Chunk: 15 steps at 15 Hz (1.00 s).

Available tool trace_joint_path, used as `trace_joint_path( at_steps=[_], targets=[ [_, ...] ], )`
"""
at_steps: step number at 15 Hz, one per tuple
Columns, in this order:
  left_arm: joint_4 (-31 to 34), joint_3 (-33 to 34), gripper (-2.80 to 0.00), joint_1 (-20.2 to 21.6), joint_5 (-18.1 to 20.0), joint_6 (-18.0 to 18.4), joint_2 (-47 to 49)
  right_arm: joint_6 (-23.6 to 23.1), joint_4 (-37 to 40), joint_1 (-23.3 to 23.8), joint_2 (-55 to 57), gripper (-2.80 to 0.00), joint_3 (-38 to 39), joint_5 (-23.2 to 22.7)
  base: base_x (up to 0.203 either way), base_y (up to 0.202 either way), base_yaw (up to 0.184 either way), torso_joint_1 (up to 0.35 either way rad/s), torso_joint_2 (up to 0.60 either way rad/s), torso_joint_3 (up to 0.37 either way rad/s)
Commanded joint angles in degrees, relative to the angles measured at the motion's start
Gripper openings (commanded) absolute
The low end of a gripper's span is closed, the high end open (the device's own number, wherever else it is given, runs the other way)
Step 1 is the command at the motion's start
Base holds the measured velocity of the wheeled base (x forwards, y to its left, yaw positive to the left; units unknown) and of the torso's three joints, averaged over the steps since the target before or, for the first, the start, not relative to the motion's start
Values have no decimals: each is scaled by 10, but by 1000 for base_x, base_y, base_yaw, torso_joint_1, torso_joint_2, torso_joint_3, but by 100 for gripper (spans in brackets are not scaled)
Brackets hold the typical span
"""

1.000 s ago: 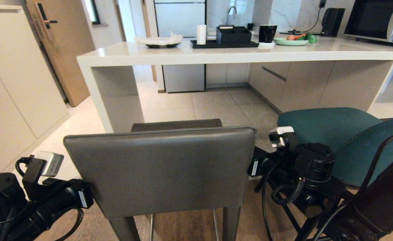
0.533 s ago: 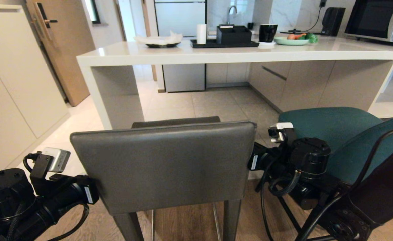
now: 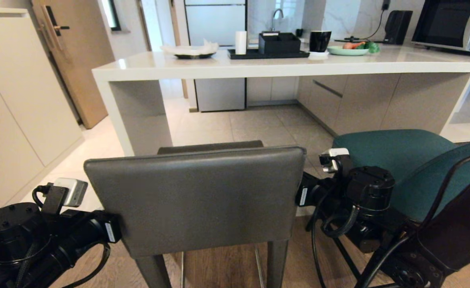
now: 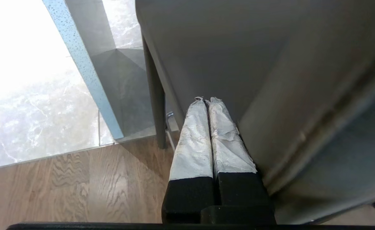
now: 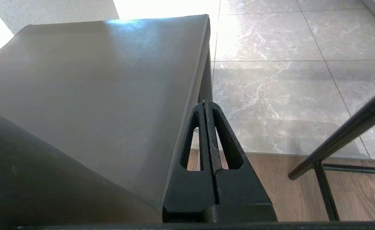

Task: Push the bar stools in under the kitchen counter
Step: Push the gray chair back under the dining table

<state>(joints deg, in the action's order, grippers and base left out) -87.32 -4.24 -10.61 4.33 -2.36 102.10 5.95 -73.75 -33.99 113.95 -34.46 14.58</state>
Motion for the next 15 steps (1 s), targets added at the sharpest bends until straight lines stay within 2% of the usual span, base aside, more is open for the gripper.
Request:
trace_joint_path(
  at_steps=[1,4,12,15],
  targets=[
    [-3,-5,-280,-2,0,0,11,1,-7,1,0,-280,-1,2,143,0,0,-7,-3,14],
    [-3,-4,-280,-5,0,-2,10,1,-8,1,0,-280,-1,2,178,0,2,-1,4,1],
    [-3,14,-280,-22,1,-1,-6,-2,-7,-16,-1,-280,-3,0,0,0,0,0,0,0],
    [-3,36,-280,-76,-1,-1,-12,-31,-6,-22,-7,-280,-21,0,0,0,0,0,0,0]
  ],
)
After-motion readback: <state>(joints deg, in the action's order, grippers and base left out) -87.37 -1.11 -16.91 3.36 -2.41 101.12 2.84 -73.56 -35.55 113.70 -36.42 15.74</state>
